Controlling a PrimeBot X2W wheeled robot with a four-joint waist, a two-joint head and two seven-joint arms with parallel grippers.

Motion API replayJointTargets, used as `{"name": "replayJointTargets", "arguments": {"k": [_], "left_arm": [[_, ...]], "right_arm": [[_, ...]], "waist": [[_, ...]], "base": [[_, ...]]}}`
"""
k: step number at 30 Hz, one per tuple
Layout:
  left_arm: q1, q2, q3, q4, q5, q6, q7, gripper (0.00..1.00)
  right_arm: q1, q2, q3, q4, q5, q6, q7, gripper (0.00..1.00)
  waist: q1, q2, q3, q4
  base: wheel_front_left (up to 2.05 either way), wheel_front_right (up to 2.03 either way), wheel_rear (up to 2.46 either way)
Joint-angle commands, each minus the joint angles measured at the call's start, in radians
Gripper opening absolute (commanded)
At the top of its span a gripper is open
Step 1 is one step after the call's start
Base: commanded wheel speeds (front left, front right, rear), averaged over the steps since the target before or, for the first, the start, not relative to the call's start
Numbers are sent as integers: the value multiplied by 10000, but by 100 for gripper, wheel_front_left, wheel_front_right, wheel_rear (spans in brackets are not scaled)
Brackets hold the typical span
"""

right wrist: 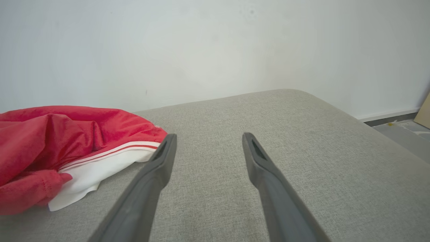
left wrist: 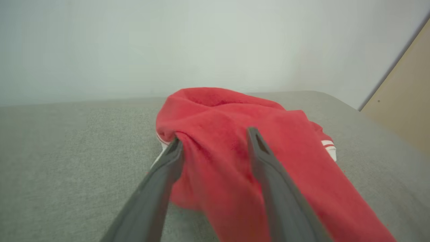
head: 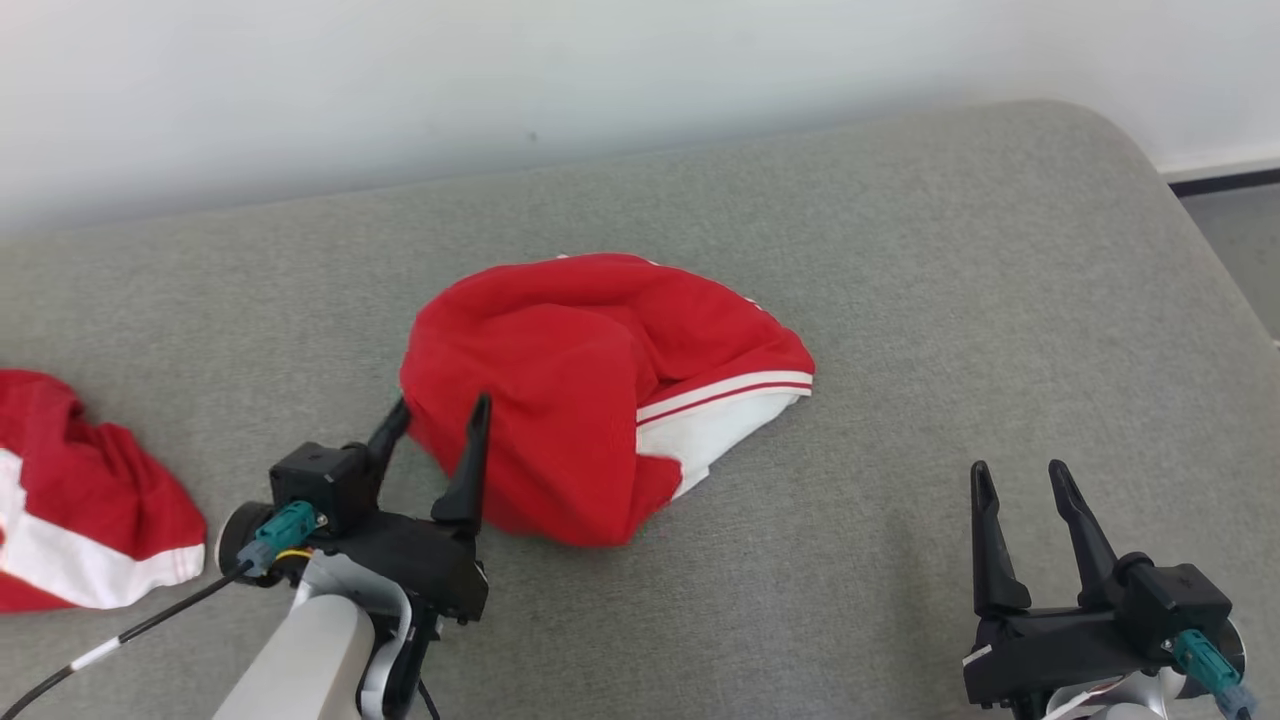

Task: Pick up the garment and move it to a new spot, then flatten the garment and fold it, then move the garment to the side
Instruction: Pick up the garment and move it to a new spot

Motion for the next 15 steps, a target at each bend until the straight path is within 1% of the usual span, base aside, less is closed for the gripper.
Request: {"name": "replayJointTargets", "arguments": {"k": [1,6,11,15], "left_arm": [[26,17,110,-141,87,63,-184,100],[78,182,715,-919,566,228,-391,100],[976,297,1812,-2273,1252,410,-388,100],[1976,374,2518,-3044,1711,263,-390,100]], "right_arm": [[132,-16,-26,12,-108,-21,-5,100],[247,-16,-66,-67,-192,-21,-5,100],[296,-15,9,-119,-199,-21,-6,100],[419,-18,34,-146,-203,-21,2,100]], "waist": [[0,0,-254,293],[0,0,-578,799],[0,0,-893,1185],[0,0,-1147,1378]], "base": [[0,0,0],[0,0,0],[0,0,0],[0,0,0]]}}
